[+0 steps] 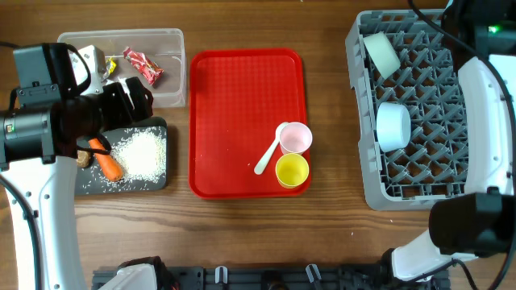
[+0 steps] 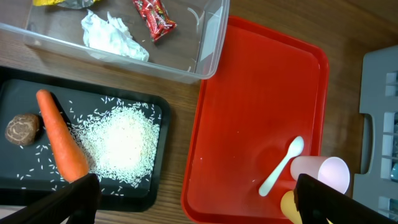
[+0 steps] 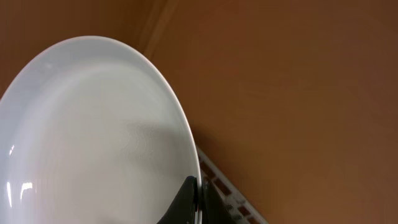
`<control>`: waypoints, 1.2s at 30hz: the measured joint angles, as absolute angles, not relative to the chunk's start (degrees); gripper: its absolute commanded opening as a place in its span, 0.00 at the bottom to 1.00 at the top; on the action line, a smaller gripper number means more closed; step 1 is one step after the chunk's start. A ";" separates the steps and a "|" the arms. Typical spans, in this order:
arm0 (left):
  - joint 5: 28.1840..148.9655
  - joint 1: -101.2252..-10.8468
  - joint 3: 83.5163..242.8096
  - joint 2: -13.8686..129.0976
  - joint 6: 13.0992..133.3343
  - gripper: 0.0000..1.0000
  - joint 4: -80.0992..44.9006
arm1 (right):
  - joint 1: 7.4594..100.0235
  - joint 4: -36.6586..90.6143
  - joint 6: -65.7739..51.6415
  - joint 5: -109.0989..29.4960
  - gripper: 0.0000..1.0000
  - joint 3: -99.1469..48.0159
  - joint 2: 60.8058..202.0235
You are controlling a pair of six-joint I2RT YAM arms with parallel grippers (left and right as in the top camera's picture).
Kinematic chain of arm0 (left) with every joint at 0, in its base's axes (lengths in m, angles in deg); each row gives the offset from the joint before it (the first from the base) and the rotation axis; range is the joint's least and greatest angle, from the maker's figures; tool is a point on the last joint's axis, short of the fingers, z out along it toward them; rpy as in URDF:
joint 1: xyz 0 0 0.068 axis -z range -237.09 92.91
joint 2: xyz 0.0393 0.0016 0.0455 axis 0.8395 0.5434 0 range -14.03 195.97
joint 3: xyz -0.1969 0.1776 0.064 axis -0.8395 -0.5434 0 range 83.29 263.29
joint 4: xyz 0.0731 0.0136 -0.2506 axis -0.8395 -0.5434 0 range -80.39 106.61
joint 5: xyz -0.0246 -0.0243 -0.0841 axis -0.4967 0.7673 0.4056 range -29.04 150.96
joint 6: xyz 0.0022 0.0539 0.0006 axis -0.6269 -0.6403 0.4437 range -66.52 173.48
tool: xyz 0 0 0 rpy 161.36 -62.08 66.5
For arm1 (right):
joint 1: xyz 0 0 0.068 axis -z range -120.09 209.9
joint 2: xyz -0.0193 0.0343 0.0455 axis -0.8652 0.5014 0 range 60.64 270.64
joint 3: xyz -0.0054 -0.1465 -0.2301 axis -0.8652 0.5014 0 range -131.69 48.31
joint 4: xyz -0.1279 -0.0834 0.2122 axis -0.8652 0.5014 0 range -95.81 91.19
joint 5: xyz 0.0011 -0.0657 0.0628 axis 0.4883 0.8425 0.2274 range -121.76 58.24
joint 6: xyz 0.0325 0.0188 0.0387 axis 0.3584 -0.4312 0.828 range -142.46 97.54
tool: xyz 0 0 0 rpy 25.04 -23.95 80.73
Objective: Sort waste into correct bins and load items into the dishwasher rack
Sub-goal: 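Lift the light-blue plate and carry it into the dish rack, then stand the plate upright in the rack, open and withdraw right gripper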
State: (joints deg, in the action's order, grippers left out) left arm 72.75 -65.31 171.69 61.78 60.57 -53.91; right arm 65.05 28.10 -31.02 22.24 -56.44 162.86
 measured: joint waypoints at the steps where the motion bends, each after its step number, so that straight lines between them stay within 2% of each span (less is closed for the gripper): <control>1: 72.75 -65.31 171.69 61.78 60.57 1.00 -53.91 | 65.03 27.93 -31.81 22.33 0.05 -55.72 163.34; 11: 72.73 -65.31 171.69 61.78 60.57 1.00 -53.91 | 64.42 27.56 -39.15 22.33 0.05 -52.26 171.36; 27: 72.75 -65.31 171.69 61.78 60.57 1.00 -53.91 | 61.86 27.95 -40.42 16.73 0.07 -52.24 172.19; 29: 72.75 -65.31 171.69 61.78 60.57 1.00 -53.91 | 61.03 27.95 -40.40 15.86 0.17 -52.24 172.28; 33: 72.75 -65.31 171.69 61.78 60.57 1.00 -53.91 | 59.68 27.88 -40.75 15.29 0.73 -52.24 173.68; 35: 72.75 -65.31 171.69 61.78 60.57 1.00 -53.91 | 59.17 27.84 -40.66 15.07 0.93 -52.24 174.35; 36: 72.75 -65.31 171.69 61.78 60.57 1.00 -53.91 | 58.93 27.80 -40.55 14.94 1.00 -52.24 174.51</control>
State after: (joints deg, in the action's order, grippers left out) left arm 72.75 -65.31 171.69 61.78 60.57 -53.91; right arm 58.93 27.80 -40.55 14.94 -52.24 174.51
